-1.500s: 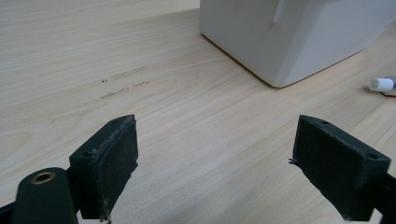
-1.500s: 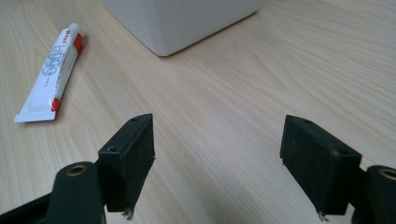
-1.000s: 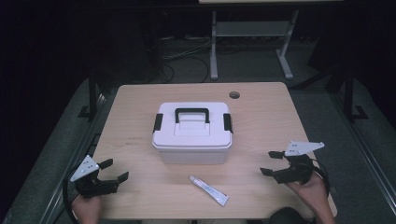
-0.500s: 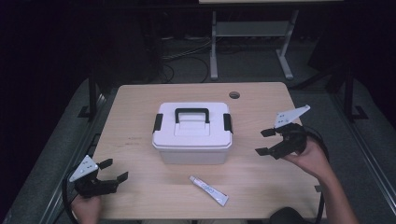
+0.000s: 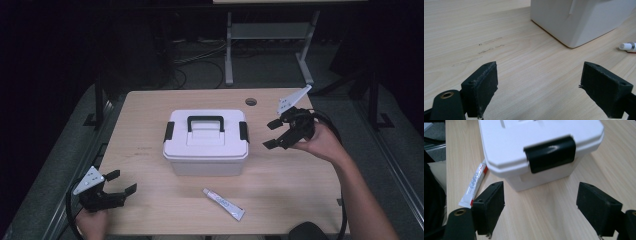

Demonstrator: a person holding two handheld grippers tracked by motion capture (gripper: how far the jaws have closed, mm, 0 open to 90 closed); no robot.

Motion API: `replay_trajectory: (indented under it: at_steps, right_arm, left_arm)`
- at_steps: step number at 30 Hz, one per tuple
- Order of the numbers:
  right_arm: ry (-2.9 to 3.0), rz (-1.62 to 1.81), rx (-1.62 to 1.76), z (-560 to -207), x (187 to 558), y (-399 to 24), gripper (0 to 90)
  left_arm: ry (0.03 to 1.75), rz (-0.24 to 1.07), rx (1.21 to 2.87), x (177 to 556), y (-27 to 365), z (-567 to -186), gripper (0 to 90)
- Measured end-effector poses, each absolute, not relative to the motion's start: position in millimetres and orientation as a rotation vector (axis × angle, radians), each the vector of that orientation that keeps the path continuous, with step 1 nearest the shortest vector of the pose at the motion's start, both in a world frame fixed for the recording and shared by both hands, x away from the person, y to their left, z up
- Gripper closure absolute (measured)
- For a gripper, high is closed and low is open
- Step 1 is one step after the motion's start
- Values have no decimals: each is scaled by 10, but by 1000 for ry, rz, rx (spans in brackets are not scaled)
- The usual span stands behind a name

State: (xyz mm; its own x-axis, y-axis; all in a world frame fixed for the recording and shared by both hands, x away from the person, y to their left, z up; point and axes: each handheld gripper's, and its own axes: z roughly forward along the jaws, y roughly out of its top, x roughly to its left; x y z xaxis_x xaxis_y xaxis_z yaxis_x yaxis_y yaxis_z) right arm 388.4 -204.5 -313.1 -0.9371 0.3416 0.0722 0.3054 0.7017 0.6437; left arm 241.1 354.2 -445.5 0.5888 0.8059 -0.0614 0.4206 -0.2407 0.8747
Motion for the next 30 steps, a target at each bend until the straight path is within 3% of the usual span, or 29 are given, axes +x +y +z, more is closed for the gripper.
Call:
replay_trajectory:
  at_steps: [30]
  right_arm:
    - [2983, 980, 299, -2753, 4429, -1061, 202]
  left_arm:
    - [987, 498, 1859, 2420, 3553, -4458, 134]
